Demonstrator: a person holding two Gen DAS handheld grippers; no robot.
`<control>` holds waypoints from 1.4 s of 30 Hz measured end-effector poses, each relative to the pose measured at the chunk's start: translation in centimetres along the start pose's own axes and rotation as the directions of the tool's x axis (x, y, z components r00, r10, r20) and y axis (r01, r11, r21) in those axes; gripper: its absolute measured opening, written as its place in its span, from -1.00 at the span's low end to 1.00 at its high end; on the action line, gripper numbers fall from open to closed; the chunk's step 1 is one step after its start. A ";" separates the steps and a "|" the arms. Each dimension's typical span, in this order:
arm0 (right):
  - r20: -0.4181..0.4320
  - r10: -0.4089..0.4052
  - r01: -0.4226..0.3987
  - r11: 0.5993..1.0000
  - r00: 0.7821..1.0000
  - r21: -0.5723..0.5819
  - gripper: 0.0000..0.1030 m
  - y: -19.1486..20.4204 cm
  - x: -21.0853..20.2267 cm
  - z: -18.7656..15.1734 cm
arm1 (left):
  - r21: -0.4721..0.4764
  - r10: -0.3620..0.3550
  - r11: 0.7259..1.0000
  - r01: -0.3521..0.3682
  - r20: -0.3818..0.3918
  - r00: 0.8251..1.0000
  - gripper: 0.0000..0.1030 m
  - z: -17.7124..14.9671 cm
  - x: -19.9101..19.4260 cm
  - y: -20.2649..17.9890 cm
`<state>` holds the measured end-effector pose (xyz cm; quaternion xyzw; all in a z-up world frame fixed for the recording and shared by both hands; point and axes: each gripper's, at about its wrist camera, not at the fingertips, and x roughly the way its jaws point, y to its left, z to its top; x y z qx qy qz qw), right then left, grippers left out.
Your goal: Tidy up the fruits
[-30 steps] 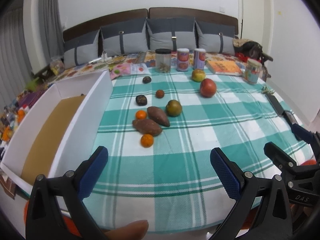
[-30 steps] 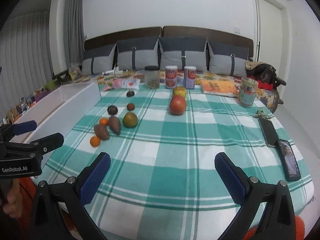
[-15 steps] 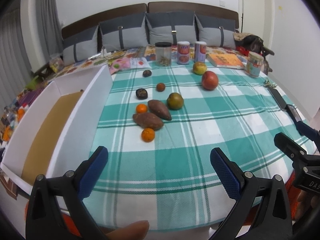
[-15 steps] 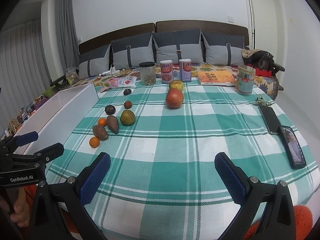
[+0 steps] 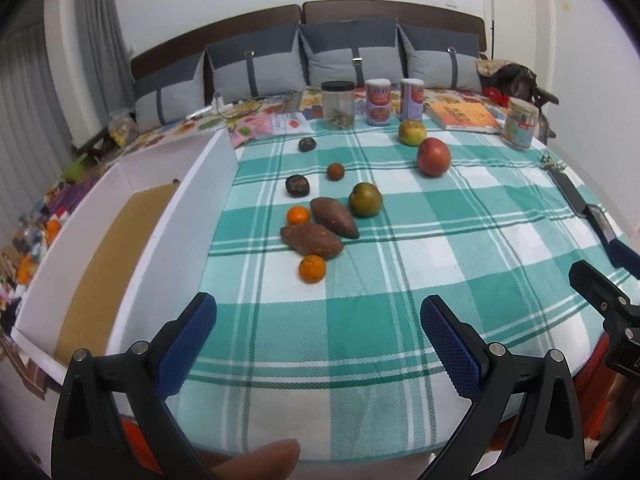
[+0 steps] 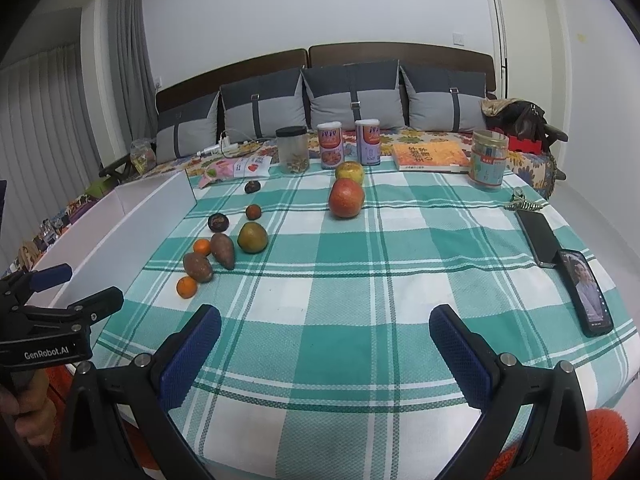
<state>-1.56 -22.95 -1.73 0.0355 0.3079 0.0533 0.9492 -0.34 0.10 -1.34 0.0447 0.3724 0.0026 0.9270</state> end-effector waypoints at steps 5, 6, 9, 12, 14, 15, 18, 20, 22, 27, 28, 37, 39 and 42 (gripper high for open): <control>-0.013 -0.005 0.005 1.000 1.000 0.015 1.00 -0.3 0.4 -0.1 | -0.019 0.026 0.999 -0.027 -0.016 1.000 0.98 -0.4 0.6 0.8; -0.018 -0.004 0.004 1.000 1.000 0.014 1.00 -0.2 0.5 -0.2 | -0.020 0.031 0.999 -0.031 -0.018 0.999 0.98 -0.4 0.7 0.9; -0.022 -0.007 0.007 1.000 1.000 0.000 1.00 0.2 0.7 -0.2 | -0.021 0.020 1.000 -0.020 -0.022 1.000 0.98 -0.5 0.8 0.9; -0.026 -0.008 0.008 1.000 1.000 -0.016 1.00 0.5 0.9 -0.4 | -0.014 0.010 1.000 -0.011 -0.034 0.999 0.98 -0.8 1.2 0.8; -0.033 -0.009 0.008 1.000 0.999 -0.025 1.00 0.6 1.2 -0.5 | -0.017 0.004 1.000 -0.005 -0.049 0.999 0.98 -1.0 1.5 0.8; -0.037 -0.008 0.007 1.000 0.999 -0.026 1.00 0.6 1.3 -0.6 | -0.022 0.000 1.000 -0.001 -0.055 0.998 0.98 -1.0 1.7 0.8; -0.043 -0.004 0.003 1.000 0.999 -0.023 1.00 0.5 1.5 -0.7 | -0.031 0.000 1.000 -0.002 -0.063 0.998 0.98 -1.0 1.9 0.9; -0.044 -0.003 0.002 1.000 0.999 -0.018 1.00 0.4 1.5 -0.7 | -0.035 0.000 0.999 -0.002 -0.061 0.998 0.98 -1.0 1.9 0.9; -0.044 -0.001 0.001 1.000 0.999 -0.015 1.00 0.3 1.6 -0.7 | -0.039 0.000 0.999 -0.003 -0.059 0.998 0.98 -0.9 1.9 0.9; -0.047 0.006 -0.007 1.000 0.999 -0.008 1.00 0.2 1.7 -0.7 | -0.035 0.001 0.999 -0.003 -0.063 0.998 0.98 -1.0 2.0 0.9; -0.047 0.008 -0.008 1.000 0.999 -0.007 1.00 0.1 1.7 -0.8 | -0.033 0.001 0.999 -0.003 -0.064 0.998 0.98 -1.0 2.0 0.8; -0.048 0.008 -0.008 1.000 0.999 0.005 1.00 0.0 1.8 -0.8 | -0.031 0.001 1.000 -0.003 -0.069 0.998 0.98 -1.0 2.0 0.6; -0.052 0.008 -0.007 1.000 0.999 0.009 1.00 -0.1 1.8 -0.9 | -0.038 -0.004 0.999 0.001 -0.076 0.997 0.98 -1.1 2.2 0.7; -0.057 0.010 -0.009 1.000 0.998 0.015 1.00 -0.2 1.8 -0.9 | -0.056 -0.026 0.998 0.020 -0.097 0.995 0.98 -1.2 2.9 1.2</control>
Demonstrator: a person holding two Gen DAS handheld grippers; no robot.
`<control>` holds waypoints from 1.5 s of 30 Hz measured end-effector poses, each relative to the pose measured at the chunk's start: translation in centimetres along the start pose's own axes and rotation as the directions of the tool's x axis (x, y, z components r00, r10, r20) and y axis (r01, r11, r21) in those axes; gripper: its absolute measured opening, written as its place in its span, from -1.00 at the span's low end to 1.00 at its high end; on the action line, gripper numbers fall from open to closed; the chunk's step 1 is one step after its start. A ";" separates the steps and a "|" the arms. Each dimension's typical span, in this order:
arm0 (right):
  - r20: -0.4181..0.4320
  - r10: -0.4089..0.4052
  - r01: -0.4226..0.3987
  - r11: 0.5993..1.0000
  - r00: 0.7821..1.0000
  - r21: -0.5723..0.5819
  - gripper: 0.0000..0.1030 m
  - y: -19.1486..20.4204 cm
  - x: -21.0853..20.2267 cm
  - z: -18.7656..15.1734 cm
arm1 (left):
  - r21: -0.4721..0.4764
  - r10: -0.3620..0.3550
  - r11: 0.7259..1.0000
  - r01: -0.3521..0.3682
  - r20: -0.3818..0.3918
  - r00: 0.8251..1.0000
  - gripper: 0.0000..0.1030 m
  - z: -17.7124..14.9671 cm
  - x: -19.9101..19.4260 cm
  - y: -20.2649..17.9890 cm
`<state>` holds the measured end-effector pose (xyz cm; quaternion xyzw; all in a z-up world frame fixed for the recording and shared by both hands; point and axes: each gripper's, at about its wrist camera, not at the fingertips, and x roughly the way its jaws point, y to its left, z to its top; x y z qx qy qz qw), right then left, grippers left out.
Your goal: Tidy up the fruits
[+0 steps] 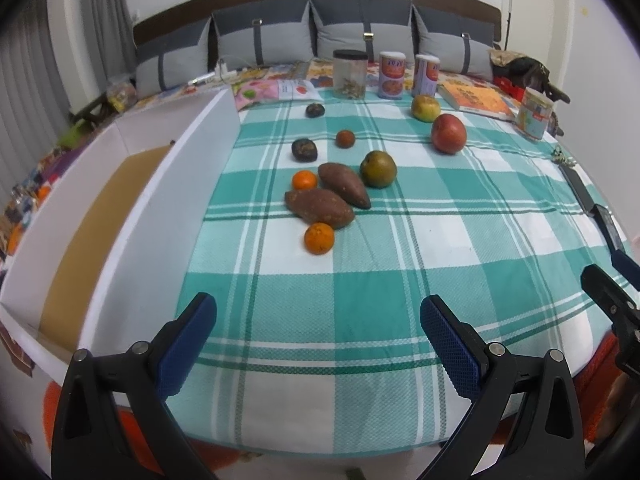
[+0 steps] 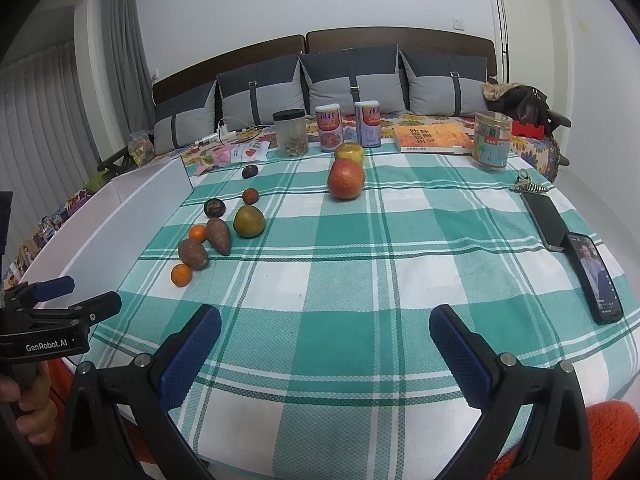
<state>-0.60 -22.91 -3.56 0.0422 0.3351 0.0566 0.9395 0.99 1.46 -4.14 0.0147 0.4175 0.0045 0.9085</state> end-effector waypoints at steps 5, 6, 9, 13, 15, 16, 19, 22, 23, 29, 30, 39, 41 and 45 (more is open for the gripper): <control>0.005 0.001 -0.001 1.000 1.000 0.005 1.00 -0.1 -0.1 0.0 | -0.004 -0.029 1.000 0.029 -0.065 0.997 0.98 0.1 3.3 1.4; 0.001 0.002 -0.002 1.000 1.000 0.006 1.00 -0.1 0.0 -0.1 | -0.002 -0.035 0.999 0.035 -0.082 0.996 0.98 0.1 4.2 1.7; -0.019 0.008 -0.008 1.000 1.000 0.005 1.00 0.0 0.4 -0.2 | 0.004 -0.061 0.998 0.062 -0.120 0.991 0.98 0.5 7.0 1.9; -0.028 0.008 -0.009 1.000 1.000 -0.004 1.00 0.1 0.7 -0.3 | 0.008 -0.056 0.998 0.058 -0.150 0.987 0.98 1.0 10.1 1.8; -0.041 0.011 -0.012 1.000 0.999 -0.006 1.00 0.2 1.0 -0.4 | 0.013 -0.043 0.999 0.045 -0.162 0.986 0.98 0.8 11.1 1.6; -0.050 0.016 -0.016 1.000 0.999 -0.006 1.00 0.2 1.2 -0.5 | 0.017 -0.032 0.999 0.035 -0.170 0.985 0.98 0.6 11.7 1.5; -0.071 0.023 -0.024 1.000 0.997 -0.005 1.00 0.0 1.7 -0.8 | -0.018 -0.041 0.999 0.039 -0.191 0.981 0.99 -0.5 12.5 2.2; -0.088 0.024 -0.024 1.000 0.996 0.001 1.00 0.0 2.2 -0.9 | 0.004 -0.051 0.999 0.052 -0.156 0.986 0.99 -0.8 12.3 2.5; -0.093 0.027 -0.026 1.000 0.995 0.003 1.00 0.0 2.4 -1.0 | 0.012 -0.066 0.998 0.069 -0.178 0.982 0.99 -0.6 12.3 2.7; -0.112 0.035 -0.037 0.999 0.993 -0.015 1.00 0.9 3.0 -1.2 | -0.057 -0.220 0.975 0.213 -0.189 0.957 0.95 2.5 12.9 4.2; -0.114 0.035 -0.038 0.999 0.993 -0.022 1.00 1.0 3.0 -1.2 | -0.035 -0.215 0.977 0.213 -0.180 0.960 0.95 3.0 13.1 4.0; -0.123 0.027 -0.030 0.999 0.992 -0.017 1.00 0.7 3.3 -1.3 | 0.042 -0.210 0.975 0.219 -0.152 0.966 -0.14 3.8 14.0 3.0; -0.133 0.035 -0.038 0.999 0.990 -0.019 1.00 0.8 3.4 -1.2 | 0.026 -0.231 0.971 0.236 -0.142 0.963 -0.43 4.0 13.8 3.3; -0.169 0.130 -0.136 0.991 0.977 -0.020 1.00 2.0 5.1 0.3 | 0.006 -0.229 0.973 0.232 -0.137 0.964 -0.43 3.1 12.3 4.5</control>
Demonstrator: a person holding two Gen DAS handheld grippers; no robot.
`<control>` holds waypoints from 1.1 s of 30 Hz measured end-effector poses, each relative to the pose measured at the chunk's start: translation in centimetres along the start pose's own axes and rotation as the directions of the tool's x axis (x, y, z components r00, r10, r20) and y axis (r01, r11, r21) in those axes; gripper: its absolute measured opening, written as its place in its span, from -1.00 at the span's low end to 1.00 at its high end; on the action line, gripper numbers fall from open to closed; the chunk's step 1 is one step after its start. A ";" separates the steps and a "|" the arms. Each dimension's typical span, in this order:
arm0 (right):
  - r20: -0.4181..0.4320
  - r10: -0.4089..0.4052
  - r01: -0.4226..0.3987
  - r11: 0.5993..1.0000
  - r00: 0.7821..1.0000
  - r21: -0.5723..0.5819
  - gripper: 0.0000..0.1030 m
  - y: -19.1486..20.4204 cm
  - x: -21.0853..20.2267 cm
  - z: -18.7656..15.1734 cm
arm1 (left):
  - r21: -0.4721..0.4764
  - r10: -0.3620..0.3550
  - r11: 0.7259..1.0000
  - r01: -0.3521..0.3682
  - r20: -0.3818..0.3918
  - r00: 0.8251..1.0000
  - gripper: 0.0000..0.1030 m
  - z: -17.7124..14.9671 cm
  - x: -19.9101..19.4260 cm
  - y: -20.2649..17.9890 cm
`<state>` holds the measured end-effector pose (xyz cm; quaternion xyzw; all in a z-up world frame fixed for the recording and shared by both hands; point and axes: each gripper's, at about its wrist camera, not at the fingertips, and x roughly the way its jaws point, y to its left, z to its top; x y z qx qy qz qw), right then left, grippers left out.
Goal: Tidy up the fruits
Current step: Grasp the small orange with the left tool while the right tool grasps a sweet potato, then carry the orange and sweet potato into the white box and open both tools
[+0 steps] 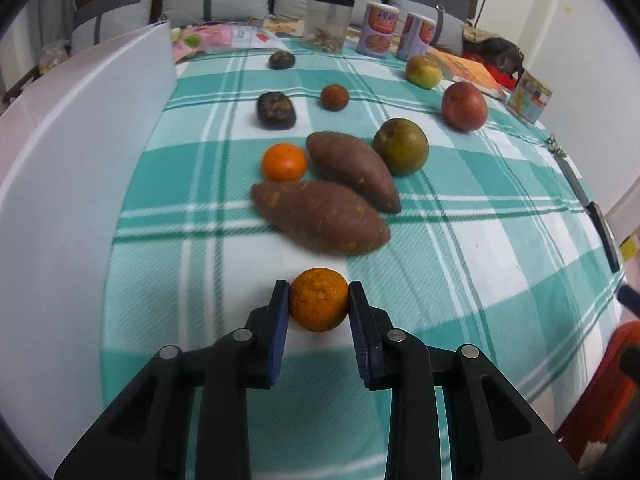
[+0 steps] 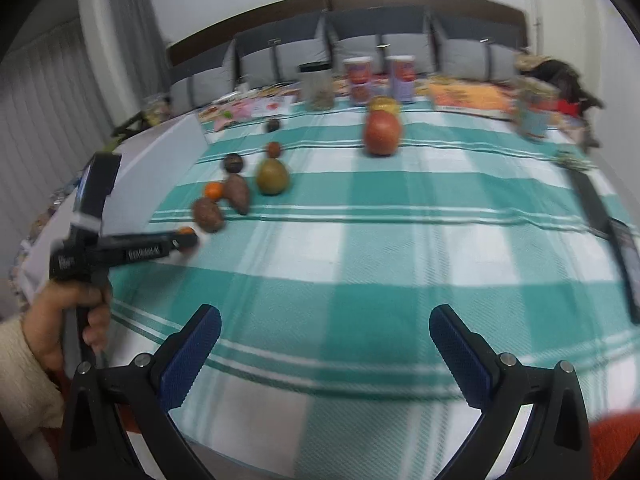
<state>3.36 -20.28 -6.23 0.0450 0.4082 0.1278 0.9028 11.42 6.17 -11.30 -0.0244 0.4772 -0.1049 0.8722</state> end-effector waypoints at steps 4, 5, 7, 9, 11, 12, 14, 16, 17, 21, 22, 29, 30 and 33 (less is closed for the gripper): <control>-0.106 0.195 -0.203 0.977 0.975 -0.070 0.91 3.7 4.9 4.6 | -0.006 0.016 1.000 -0.016 -0.003 1.000 -0.43 -1.9 -1.2 0.7; -0.146 0.234 -0.249 0.963 0.961 -0.100 0.84 5.3 6.6 6.1 | -0.006 0.020 1.000 -0.020 -0.002 1.000 -0.43 -2.2 -1.3 0.8; -0.221 0.265 -0.302 0.941 0.939 -0.154 0.40 8.2 10.1 8.6 | -0.022 0.028 0.999 -0.028 -0.002 1.000 -0.43 -3.1 -1.5 1.2; -0.286 0.241 -0.309 0.925 0.927 -0.220 0.25 11.0 13.6 10.6 | -0.058 0.012 0.998 -0.012 -0.001 1.000 -0.43 -3.7 -1.8 2.0; -0.362 0.200 -0.310 0.910 0.911 -0.276 0.09 13.5 16.6 11.7 | -0.071 0.005 0.997 -0.004 0.005 1.000 -0.43 -4.1 -2.0 2.3; -0.396 0.179 -0.308 0.905 0.901 -0.293 0.07 14.1 17.7 11.9 | -0.070 0.004 0.998 -0.003 0.007 1.000 -0.43 -4.2 -2.1 2.5; -0.432 0.091 -0.262 0.897 0.897 -0.357 0.07 15.2 19.4 11.8 | -0.069 0.000 0.998 0.000 0.010 1.000 -0.43 -4.2 -2.1 2.6; -0.434 -0.002 -0.204 0.880 0.901 -0.428 0.05 16.0 20.5 11.8 | -0.075 -0.006 0.997 0.007 0.015 1.000 -0.43 -4.3 -2.1 2.7; -0.452 -0.017 -0.200 0.881 0.892 -0.428 -0.02 15.9 20.9 11.7 | -0.077 -0.008 0.997 0.009 0.017 1.000 -0.43 -4.3 -2.1 2.8; -0.487 0.019 -0.212 0.914 0.873 -0.345 -0.21 14.0 20.1 11.4 | -0.084 -0.025 0.996 0.027 0.021 0.999 -0.43 -4.5 -2.4 2.8; -0.506 0.041 -0.223 0.925 0.862 -0.306 -0.21 13.3 19.5 11.1 | -0.084 -0.029 0.996 0.031 0.023 0.999 -0.43 -4.6 -2.5 2.7; -0.495 0.178 -0.177 0.983 0.850 0.049 -0.21 4.2 11.3 4.6 | -0.045 -0.087 0.995 0.088 0.036 0.996 -0.43 -4.6 -2.8 -0.2; -0.479 0.170 -0.150 0.985 0.861 0.081 -0.21 3.2 10.2 3.2 | -0.027 -0.087 0.996 0.088 0.024 0.996 -0.43 -4.6 -2.3 -1.1; -0.399 0.194 -0.139 0.977 0.896 0.162 -0.20 1.7 8.1 0.6 | -0.002 -0.060 0.998 0.060 0.003 0.998 -0.36 -5.0 -1.3 -2.2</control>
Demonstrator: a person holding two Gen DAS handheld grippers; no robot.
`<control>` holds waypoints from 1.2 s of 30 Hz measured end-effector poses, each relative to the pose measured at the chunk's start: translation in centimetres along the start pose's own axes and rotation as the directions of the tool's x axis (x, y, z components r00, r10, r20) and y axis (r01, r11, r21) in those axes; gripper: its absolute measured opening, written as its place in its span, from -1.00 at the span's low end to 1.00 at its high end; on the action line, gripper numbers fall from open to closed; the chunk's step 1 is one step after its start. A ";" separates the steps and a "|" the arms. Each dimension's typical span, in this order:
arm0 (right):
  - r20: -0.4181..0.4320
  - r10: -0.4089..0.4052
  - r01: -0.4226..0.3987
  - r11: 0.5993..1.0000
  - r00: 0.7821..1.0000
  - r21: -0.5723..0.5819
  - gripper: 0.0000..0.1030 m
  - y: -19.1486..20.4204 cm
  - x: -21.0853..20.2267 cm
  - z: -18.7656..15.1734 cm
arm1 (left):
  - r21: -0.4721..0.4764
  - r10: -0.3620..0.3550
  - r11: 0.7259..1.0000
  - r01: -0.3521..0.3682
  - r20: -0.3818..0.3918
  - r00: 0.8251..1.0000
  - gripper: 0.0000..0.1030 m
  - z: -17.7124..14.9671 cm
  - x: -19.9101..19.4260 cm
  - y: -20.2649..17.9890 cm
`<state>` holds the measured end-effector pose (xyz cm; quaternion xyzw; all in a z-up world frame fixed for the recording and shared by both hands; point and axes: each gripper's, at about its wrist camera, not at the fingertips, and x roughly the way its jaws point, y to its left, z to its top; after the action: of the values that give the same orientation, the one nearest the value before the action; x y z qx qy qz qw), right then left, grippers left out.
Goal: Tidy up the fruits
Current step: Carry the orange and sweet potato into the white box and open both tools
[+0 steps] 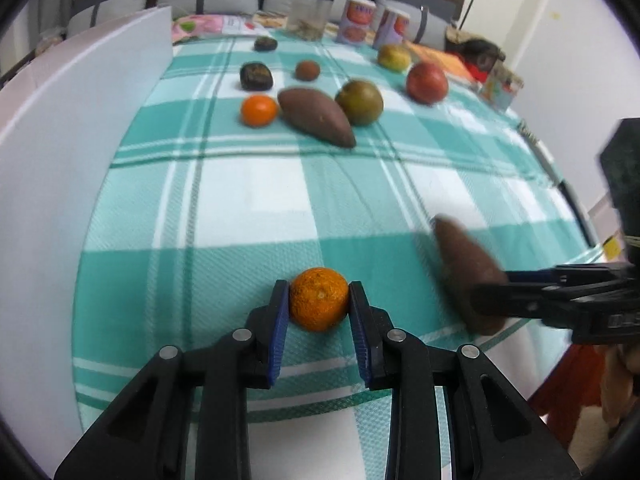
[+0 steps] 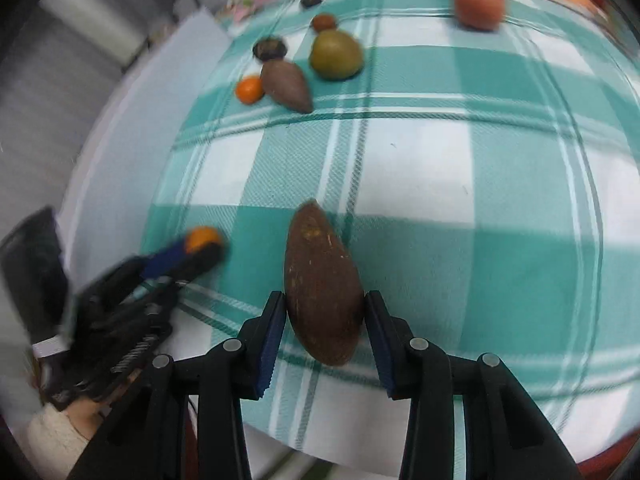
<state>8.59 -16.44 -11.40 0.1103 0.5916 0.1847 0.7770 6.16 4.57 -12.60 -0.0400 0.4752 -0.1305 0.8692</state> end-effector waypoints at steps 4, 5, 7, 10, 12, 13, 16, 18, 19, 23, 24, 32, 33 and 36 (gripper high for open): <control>0.056 0.007 -0.007 1.000 0.998 0.012 0.40 -0.8 -1.0 -0.7 | 0.010 0.034 0.999 -0.034 0.005 0.999 0.25 -0.4 -0.7 -0.1; 0.075 -0.002 0.001 1.000 0.997 0.007 0.43 -1.0 -1.6 -0.7 | 0.005 0.046 0.999 -0.046 0.020 0.999 0.36 -0.5 -1.1 0.1; 0.083 -0.007 0.006 1.000 0.997 0.011 0.43 -1.1 -1.6 -0.5 | -0.007 0.041 0.999 -0.041 0.029 0.999 0.37 -0.7 -1.6 0.7; 0.077 0.005 -0.007 1.000 0.997 0.017 0.43 -0.9 -2.3 0.6 | -0.025 0.018 1.000 -0.018 0.017 1.000 0.36 -0.7 -1.7 1.2; 0.051 -0.012 0.014 0.999 0.999 -0.033 0.43 0.3 -2.3 1.4 | 0.004 0.014 1.000 -0.014 0.010 1.000 0.32 -0.4 -1.4 0.7; 0.022 -0.026 0.027 0.998 0.999 -0.059 0.43 1.0 -1.4 1.8 | 0.022 0.015 1.000 -0.015 0.003 1.000 0.29 -0.3 -1.2 0.4; -0.079 -0.080 0.071 0.991 0.994 -0.112 0.38 2.3 0.9 2.6 | 0.074 0.028 0.997 -0.027 -0.020 0.999 -0.03 -0.2 -0.4 -0.5; -0.119 -0.106 0.090 0.987 0.987 -0.133 0.14 2.7 2.2 2.7 | 0.083 0.036 0.996 -0.034 -0.023 0.999 -0.36 -0.2 -0.1 -0.6; -0.144 -0.119 0.099 0.985 0.982 -0.143 -0.10 2.8 2.9 2.7 | 0.088 0.044 0.995 -0.043 -0.009 0.999 -0.43 -0.1 -0.1 -0.7; -0.139 -0.102 0.086 0.989 0.985 -0.117 -0.21 2.0 2.7 2.6 | 0.050 0.025 0.998 -0.025 0.010 1.000 -0.48 0.0 -1.1 0.0; -0.140 -0.060 0.049 0.996 0.988 -0.078 -0.21 1.3 2.4 2.5 | 0.029 0.009 1.000 -0.009 0.013 1.000 -0.48 0.2 -1.7 0.3; 0.065 0.381 -0.385 0.891 0.922 0.240 -0.21 -1.8 -3.8 3.4 | -0.138 -0.146 0.977 0.165 0.140 0.979 -0.48 4.4 -11.8 3.8; 0.080 0.402 -0.409 0.884 0.912 0.227 -0.21 -1.1 -4.6 3.9 | -0.143 -0.143 0.976 0.166 0.155 0.977 -0.48 4.8 -12.9 4.4; 0.110 0.471 -0.483 0.864 0.875 0.143 -0.21 3.5 -6.8 5.9 | -0.178 -0.094 0.975 0.133 0.214 0.972 -0.48 6.2 -17.0 7.7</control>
<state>12.15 -15.83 -2.40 0.3241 0.5309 0.3173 0.7159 4.03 16.17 3.11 -0.1638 0.3909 -0.1291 0.8965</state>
